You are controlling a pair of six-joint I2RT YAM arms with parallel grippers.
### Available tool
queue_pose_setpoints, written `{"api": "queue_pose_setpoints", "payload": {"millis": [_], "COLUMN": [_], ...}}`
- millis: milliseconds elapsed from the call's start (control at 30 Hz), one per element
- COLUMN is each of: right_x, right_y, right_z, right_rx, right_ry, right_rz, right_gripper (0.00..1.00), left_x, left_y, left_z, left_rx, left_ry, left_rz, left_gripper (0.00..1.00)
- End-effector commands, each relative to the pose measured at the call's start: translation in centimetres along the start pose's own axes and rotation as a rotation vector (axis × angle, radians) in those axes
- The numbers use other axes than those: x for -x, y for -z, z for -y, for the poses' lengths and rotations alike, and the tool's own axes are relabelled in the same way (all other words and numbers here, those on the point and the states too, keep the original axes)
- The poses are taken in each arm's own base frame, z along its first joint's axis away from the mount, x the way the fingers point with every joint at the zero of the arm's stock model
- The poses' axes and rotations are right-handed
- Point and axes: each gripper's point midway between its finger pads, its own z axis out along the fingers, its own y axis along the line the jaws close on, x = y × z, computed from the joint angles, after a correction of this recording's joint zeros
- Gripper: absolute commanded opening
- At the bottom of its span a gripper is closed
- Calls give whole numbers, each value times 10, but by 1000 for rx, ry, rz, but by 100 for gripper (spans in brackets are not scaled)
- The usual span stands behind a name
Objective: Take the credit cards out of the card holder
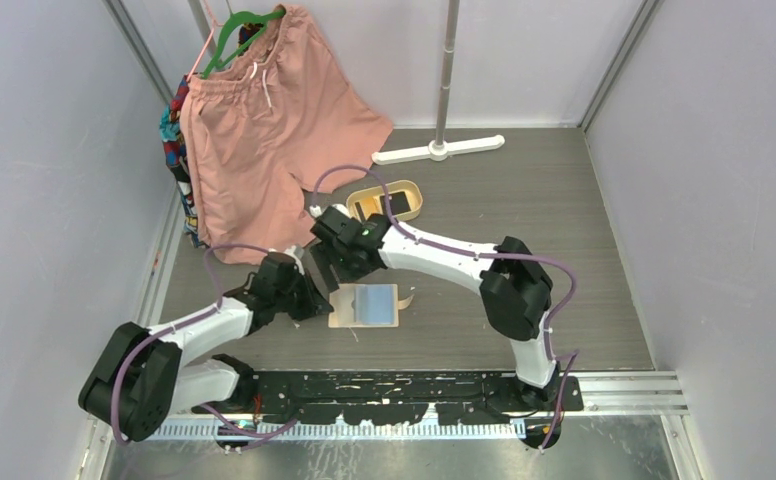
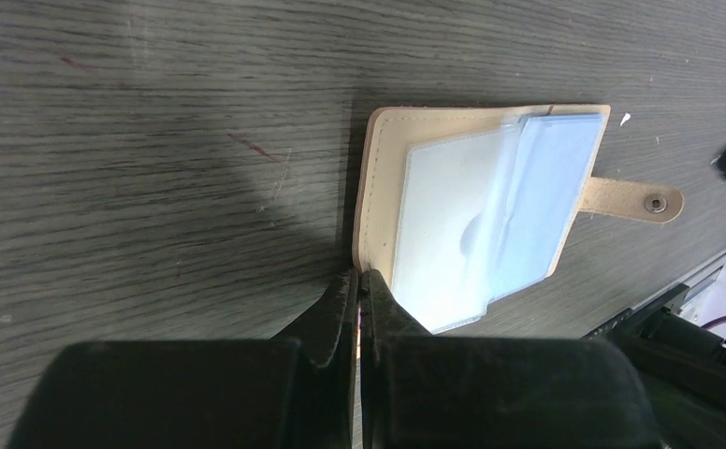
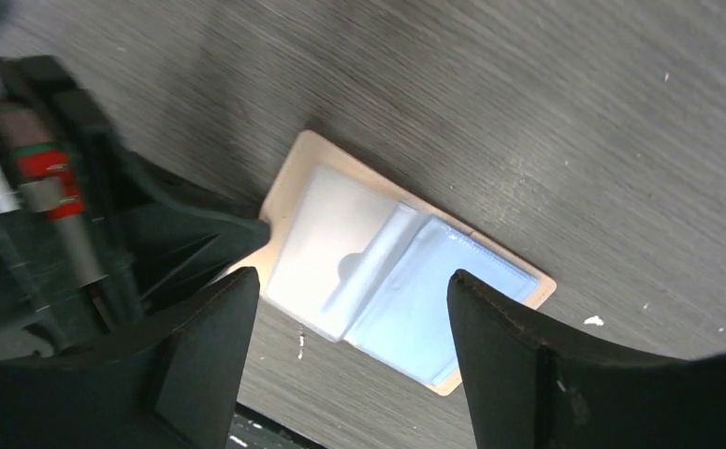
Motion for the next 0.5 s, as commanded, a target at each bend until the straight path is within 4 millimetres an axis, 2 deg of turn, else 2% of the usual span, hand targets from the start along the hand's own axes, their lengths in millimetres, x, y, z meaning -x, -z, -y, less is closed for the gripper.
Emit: {"api": "queue_pose_setpoints", "payload": {"millis": [0,200,267,300,467], "right_x": [13,-1,-3,-4,-9], "right_y": [-11,-28,-33,-34,-42], "right_z": [10,5,0,-2,-10], "right_rx": [-80,-103,-96,-93,-117], "right_ry": [-138,-192,-200,-200,-172], "right_rz": [100,88,89,90,77], "right_gripper": [80,85,97,99,100], "left_x": [-4,-6,-6,-6,-6], "left_y": [3,4,5,5,5], "left_z": [-11,-10,-10,-10,-10], "left_rx": [40,26,24,22,20], "left_ry": [-1,7,6,6,7], "left_rz": [3,7,9,11,11], "left_gripper": [0,0,0,0,0]}}
